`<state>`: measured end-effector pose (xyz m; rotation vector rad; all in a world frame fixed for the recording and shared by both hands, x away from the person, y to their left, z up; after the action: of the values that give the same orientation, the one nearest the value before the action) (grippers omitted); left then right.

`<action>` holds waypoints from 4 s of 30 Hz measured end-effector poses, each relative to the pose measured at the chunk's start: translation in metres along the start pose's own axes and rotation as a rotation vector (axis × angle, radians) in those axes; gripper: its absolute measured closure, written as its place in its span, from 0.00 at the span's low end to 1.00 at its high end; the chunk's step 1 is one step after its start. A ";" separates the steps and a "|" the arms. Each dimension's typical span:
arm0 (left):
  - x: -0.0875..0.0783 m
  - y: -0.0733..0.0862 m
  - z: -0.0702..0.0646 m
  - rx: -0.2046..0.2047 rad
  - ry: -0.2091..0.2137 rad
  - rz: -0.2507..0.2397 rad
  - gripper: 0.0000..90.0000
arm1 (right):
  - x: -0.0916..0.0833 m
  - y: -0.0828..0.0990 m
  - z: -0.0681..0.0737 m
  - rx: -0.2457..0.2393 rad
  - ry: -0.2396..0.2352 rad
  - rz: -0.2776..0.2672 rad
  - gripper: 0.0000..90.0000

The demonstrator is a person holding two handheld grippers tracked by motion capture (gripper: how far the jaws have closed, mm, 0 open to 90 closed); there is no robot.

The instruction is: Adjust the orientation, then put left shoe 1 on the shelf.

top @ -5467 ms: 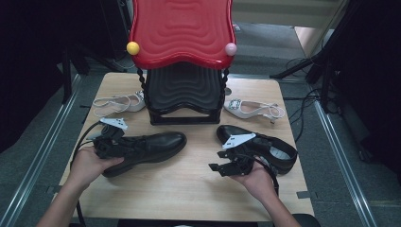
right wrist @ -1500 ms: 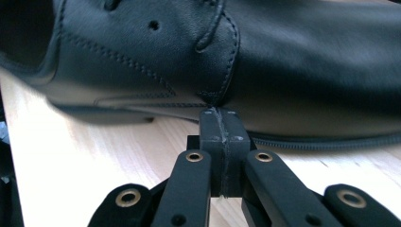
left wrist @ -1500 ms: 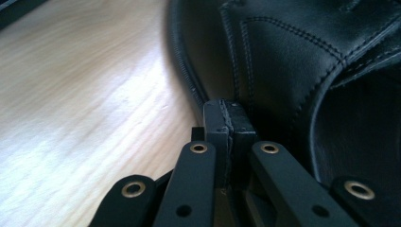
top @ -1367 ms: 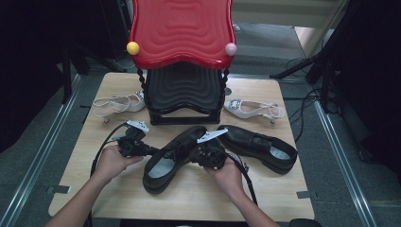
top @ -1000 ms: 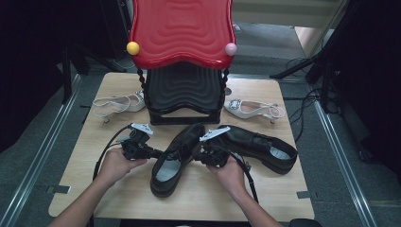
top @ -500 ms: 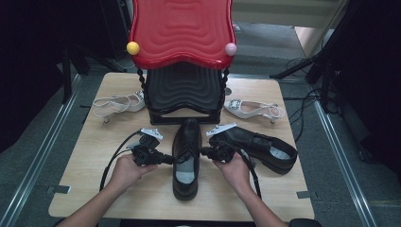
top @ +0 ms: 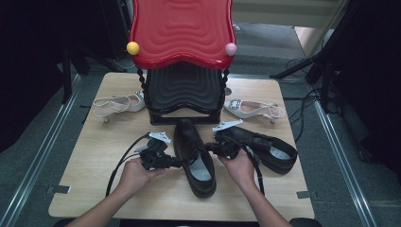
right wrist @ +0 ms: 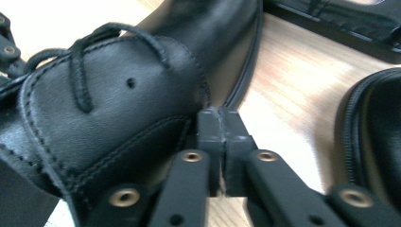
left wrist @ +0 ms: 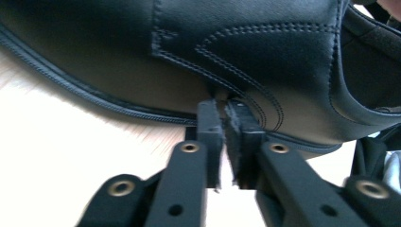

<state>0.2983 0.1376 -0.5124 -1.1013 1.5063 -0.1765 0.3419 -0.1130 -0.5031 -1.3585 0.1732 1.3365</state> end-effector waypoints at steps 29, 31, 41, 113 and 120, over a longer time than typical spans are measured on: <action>-0.070 -0.028 0.006 0.016 0.084 -0.128 0.94 | -0.070 0.009 0.013 0.149 -0.141 0.007 0.69; -0.070 -0.030 0.006 0.023 0.077 -0.131 0.94 | -0.071 0.010 0.015 0.151 -0.144 0.009 0.69; -0.090 -0.060 0.007 0.069 0.040 -0.158 0.95 | -0.075 0.014 0.038 0.164 -0.179 0.068 0.70; -0.153 -0.279 0.059 0.244 -0.190 -0.146 1.00 | -0.021 -0.006 0.052 0.126 -0.186 0.300 0.97; -0.153 -0.279 0.059 0.247 -0.190 -0.145 1.00 | -0.037 -0.019 0.043 0.172 -0.259 0.268 0.97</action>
<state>0.4707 0.1213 -0.2392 -0.9985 1.2006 -0.3398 0.3190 -0.0958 -0.4511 -1.0322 0.2940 1.6680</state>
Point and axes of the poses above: each handheld gripper's, and its own axes: x roughly forward along the jaws, y roughly out of its underside, z roughly to its left, the point moved 1 cm from there along x, roughly forward along the jaws, and after that the axes turned 11 degrees about x, right-handed, at the moved point
